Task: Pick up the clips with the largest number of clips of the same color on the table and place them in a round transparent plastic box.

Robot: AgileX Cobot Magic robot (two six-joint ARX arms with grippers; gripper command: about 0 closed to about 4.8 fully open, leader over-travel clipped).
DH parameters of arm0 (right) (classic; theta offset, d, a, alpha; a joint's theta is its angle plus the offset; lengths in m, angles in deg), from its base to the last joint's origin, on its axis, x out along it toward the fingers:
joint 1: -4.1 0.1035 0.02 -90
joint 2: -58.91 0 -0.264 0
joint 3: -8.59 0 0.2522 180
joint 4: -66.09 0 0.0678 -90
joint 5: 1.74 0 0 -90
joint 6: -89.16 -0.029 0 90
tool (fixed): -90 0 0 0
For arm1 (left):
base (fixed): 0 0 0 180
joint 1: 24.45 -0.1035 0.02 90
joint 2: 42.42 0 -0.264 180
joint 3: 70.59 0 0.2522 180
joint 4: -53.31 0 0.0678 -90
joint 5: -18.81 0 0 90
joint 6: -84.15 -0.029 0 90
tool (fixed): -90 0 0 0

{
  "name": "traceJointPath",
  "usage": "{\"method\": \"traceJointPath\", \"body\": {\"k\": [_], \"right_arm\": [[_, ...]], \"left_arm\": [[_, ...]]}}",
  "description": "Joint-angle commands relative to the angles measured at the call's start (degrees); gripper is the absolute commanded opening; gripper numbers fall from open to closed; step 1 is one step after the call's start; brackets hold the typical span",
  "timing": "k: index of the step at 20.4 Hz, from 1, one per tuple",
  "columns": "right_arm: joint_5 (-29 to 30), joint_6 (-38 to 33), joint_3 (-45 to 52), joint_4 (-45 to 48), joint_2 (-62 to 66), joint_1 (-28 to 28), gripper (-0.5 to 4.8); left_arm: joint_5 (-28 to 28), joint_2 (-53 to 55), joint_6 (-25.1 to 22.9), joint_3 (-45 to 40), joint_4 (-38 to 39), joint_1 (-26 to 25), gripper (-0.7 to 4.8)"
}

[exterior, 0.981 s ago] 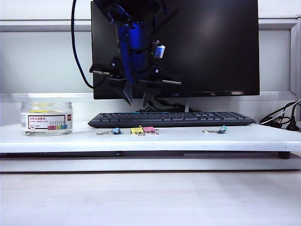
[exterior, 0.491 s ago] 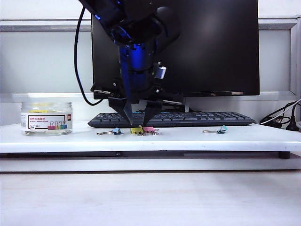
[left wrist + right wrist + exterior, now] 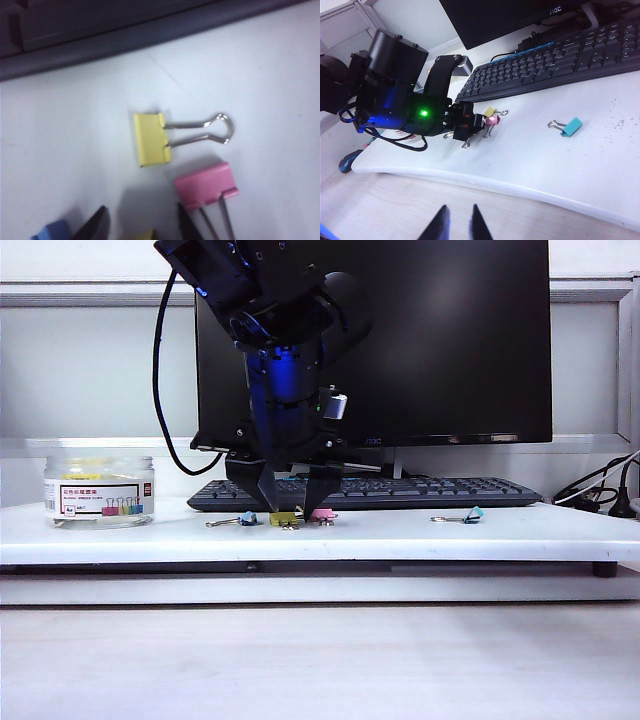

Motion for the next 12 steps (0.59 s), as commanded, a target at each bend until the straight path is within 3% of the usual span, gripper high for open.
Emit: {"method": "traceJointPath", "body": {"k": [1,2,4,12], "right_arm": [[0.1,0.0,-0.2,1.0,-0.1,0.0,0.63],[0.1,0.0,-0.2,1.0,-0.1,0.0,0.63],[0.1,0.0,-0.2,1.0,-0.1,0.0,0.63],[0.1,0.0,-0.2,1.0,-0.1,0.0,0.63]], "left_arm": [[0.2,-0.2,0.2,0.0,3.4,-0.1,1.84],[0.2,-0.2,0.2,0.0,4.2,-0.1,1.92],[-0.6,-0.2,0.5,0.0,5.7,-0.1,2.79],[3.4,-0.4,12.8,0.0,8.4,-0.1,2.68]]}}
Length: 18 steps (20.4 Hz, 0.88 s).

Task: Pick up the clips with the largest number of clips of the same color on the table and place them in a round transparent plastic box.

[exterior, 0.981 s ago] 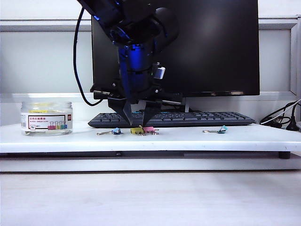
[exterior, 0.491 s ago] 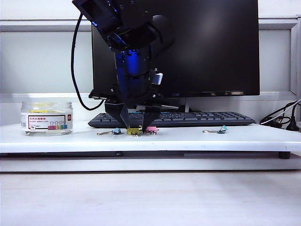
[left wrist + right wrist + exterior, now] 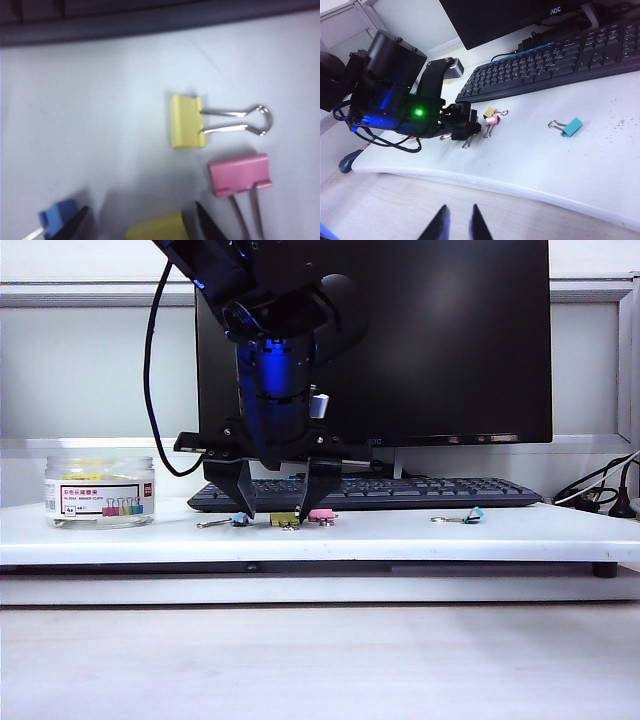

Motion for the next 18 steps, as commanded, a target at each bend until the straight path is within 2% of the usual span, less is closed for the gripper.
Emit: {"method": "traceJointPath", "body": {"k": [1,4,6,18], "right_arm": [[0.1,0.0,-0.2,1.0,-0.1,0.0,0.63],[0.1,0.0,-0.2,1.0,-0.1,0.0,0.63],[0.1,0.0,-0.2,1.0,-0.1,0.0,0.63],[0.1,0.0,-0.2,1.0,-0.1,0.5,0.63]], "left_arm": [[3.3,0.3,3.6,-0.3,2.6,0.1,2.68],[3.3,0.3,6.5,-0.3,2.9,0.2,2.65],[3.6,0.3,8.8,-0.3,2.8,0.2,2.41],[5.3,1.0,14.5,-0.3,2.3,0.2,2.41]]}}
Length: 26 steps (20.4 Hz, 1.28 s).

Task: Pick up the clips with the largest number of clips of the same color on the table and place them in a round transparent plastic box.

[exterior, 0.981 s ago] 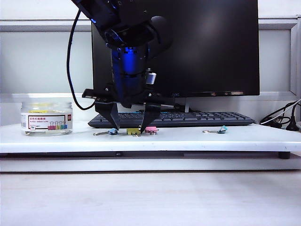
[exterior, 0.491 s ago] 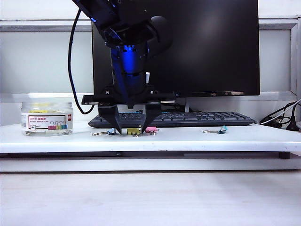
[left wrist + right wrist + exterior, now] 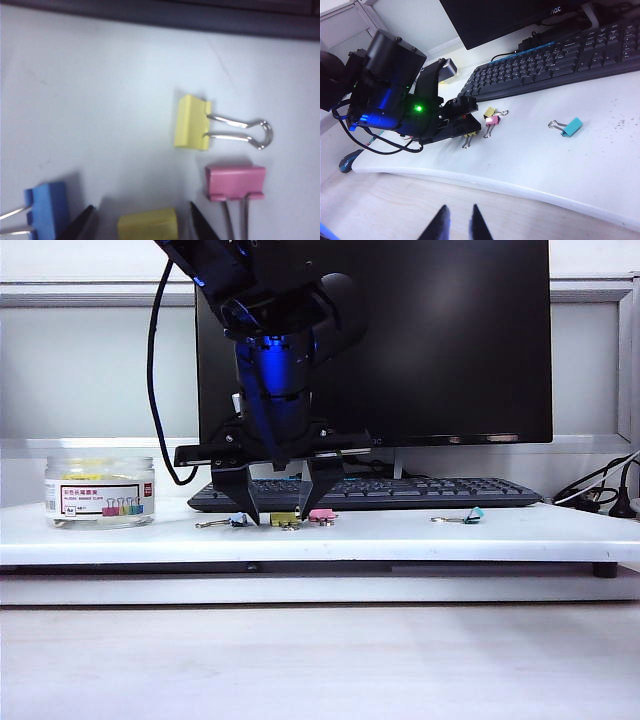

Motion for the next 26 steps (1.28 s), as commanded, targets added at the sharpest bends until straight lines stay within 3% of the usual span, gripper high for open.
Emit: {"method": "traceJointPath", "body": {"k": [1,26], "right_arm": [[0.1,0.0,-0.2,1.0,-0.1,0.5,0.63],[0.1,0.0,-0.3,2.3,-0.1,0.6,0.63]], "left_arm": [[3.3,1.4,1.9,-0.4,1.7,0.1,2.41],[-1.9,4.0,-2.0,-0.4,8.3,0.6,2.15]]}}
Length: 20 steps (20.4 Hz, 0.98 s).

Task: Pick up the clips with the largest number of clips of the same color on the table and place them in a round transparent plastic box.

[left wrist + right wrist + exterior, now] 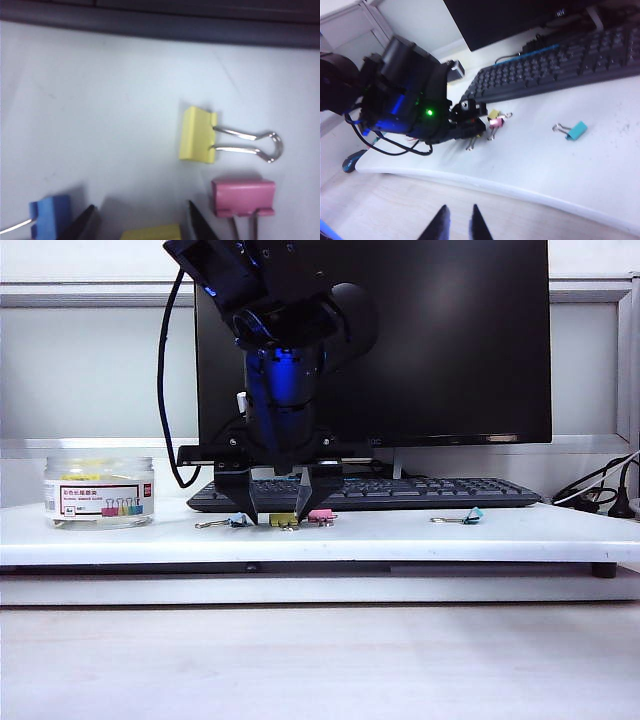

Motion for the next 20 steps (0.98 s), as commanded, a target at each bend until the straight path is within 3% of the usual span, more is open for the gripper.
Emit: {"method": "traceJointPath", "body": {"k": [1,9,11,19,20], "right_arm": [[0.1,0.0,-0.3,1.4,-0.1,0.0,0.63],[0.0,0.0,-0.3,1.4,-0.1,0.0,0.63],[-0.1,0.0,-0.3,1.4,-0.1,0.0,0.63],[-0.1,0.0,-0.3,1.6,-0.1,0.0,0.63],[-0.1,0.0,-0.3,1.6,-0.1,0.0,0.63]], "left_arm": [[2.7,2.0,-1.6,-1.3,7.8,0.1,2.05],[2.6,2.1,-2.6,-1.4,9.3,0.5,2.03],[2.6,2.1,-2.6,-1.4,9.5,0.6,1.66],[2.9,2.1,-2.5,-1.7,9.7,0.6,1.44],[3.0,2.1,-2.6,-1.7,9.7,0.6,1.22]]}}
